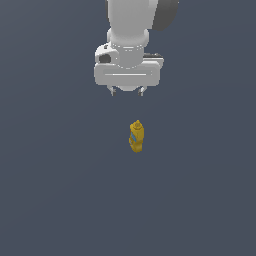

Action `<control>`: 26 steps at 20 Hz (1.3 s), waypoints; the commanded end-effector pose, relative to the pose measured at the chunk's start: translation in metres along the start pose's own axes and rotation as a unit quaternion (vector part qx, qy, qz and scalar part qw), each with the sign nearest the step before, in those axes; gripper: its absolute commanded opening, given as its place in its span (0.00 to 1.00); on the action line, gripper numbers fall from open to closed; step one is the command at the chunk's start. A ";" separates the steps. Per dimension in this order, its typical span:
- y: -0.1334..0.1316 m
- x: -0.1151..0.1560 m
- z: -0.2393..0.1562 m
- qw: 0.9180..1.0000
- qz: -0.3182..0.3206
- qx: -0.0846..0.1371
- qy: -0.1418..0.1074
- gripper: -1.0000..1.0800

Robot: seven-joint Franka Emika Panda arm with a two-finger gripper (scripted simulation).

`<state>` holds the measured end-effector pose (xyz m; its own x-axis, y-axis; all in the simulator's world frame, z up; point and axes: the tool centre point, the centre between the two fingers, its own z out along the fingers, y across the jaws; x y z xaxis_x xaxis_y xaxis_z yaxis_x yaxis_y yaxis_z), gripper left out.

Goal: Pick up the object and move it to a goal position.

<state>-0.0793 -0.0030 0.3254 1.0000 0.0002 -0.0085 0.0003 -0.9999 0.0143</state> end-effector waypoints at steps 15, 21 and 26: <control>0.033 -0.004 0.007 0.999 0.033 -0.004 -0.012 0.96; 0.024 0.001 0.020 1.000 0.010 -0.003 -0.010 0.96; 0.006 0.009 0.043 0.999 -0.034 -0.001 -0.006 0.96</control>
<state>-0.0728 -0.0153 0.2904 0.9990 0.0392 -0.0226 0.0396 -0.9991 0.0181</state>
